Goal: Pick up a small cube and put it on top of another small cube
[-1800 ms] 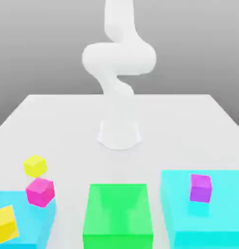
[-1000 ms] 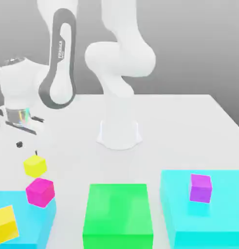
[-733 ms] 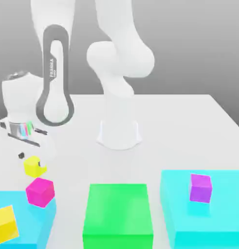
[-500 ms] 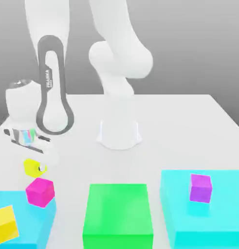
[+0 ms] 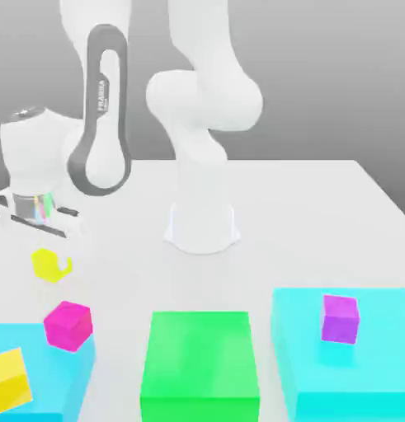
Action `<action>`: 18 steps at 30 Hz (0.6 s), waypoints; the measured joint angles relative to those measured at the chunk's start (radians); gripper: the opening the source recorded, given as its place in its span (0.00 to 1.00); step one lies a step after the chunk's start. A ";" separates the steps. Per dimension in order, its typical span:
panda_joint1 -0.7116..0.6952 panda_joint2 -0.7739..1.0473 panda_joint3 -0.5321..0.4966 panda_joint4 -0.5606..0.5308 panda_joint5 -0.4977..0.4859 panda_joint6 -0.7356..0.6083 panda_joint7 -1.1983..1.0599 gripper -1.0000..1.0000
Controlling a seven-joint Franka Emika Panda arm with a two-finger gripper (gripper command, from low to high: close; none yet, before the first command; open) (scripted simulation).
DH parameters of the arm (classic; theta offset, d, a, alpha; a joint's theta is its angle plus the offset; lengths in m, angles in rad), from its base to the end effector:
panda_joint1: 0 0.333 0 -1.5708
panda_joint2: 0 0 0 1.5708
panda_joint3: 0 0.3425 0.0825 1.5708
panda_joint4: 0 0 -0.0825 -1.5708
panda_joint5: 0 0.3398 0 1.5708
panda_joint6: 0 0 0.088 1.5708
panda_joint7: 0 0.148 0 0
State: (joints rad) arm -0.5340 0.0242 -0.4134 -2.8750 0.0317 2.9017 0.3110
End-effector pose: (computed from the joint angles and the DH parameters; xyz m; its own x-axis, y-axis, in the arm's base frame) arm 0.1969 -0.2784 0.2163 0.2780 -0.9606 0.0051 -0.9606 -0.2780 0.0005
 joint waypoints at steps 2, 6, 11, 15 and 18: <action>-0.020 -0.033 0.010 0.004 -0.041 -0.039 0.029 0.00; 0.105 -0.075 0.090 0.112 -0.053 -0.189 0.015 0.00; 0.234 -0.121 0.170 0.271 -0.060 -0.395 -0.015 0.00; 0.290 -0.084 0.207 0.329 -0.041 -0.416 -0.044 0.00; 0.303 -0.001 0.199 0.316 -0.017 -0.321 -0.063 1.00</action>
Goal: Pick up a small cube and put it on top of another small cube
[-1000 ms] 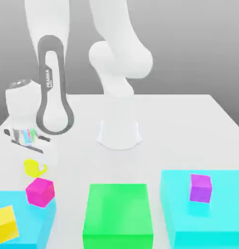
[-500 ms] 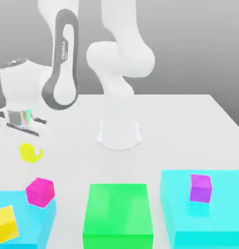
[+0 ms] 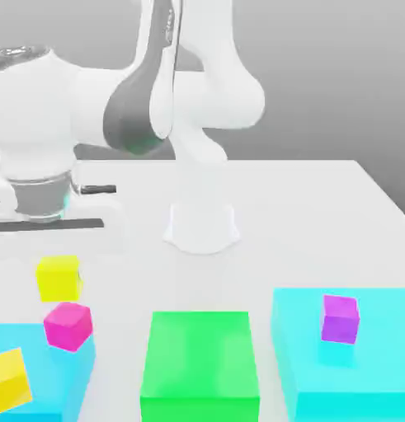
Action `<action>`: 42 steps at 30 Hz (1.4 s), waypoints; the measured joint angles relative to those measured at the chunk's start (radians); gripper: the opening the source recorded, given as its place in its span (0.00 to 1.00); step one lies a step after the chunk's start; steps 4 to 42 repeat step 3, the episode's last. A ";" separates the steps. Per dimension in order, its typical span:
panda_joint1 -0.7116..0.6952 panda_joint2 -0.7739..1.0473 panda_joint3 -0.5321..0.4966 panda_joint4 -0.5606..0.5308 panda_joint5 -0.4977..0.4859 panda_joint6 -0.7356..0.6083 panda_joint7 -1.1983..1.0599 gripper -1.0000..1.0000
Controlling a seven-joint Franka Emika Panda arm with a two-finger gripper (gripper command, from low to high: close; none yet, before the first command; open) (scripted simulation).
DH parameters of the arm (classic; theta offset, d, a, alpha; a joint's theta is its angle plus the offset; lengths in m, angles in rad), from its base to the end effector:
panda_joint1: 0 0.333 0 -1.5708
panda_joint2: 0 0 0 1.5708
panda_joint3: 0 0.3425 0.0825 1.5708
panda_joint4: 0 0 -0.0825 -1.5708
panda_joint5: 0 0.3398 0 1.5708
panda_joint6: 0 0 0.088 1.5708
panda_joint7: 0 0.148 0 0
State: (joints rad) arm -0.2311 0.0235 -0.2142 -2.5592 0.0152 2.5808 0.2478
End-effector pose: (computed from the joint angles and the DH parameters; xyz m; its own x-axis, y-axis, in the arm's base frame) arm 0.3865 -0.1847 0.2812 0.7610 -0.6487 -0.0021 -0.6487 -0.7610 -0.0027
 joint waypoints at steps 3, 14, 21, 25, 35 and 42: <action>0.000 0.000 0.000 0.000 0.000 0.000 0.000 1.00; 0.000 0.000 0.000 0.000 0.000 0.000 0.000 1.00; 0.000 0.000 0.000 0.000 0.000 0.000 0.000 1.00; 0.000 0.000 0.000 0.000 0.000 0.000 0.000 1.00; 0.000 0.000 0.000 0.000 0.000 0.000 0.000 1.00; 0.000 0.000 0.000 0.000 0.000 0.000 0.000 1.00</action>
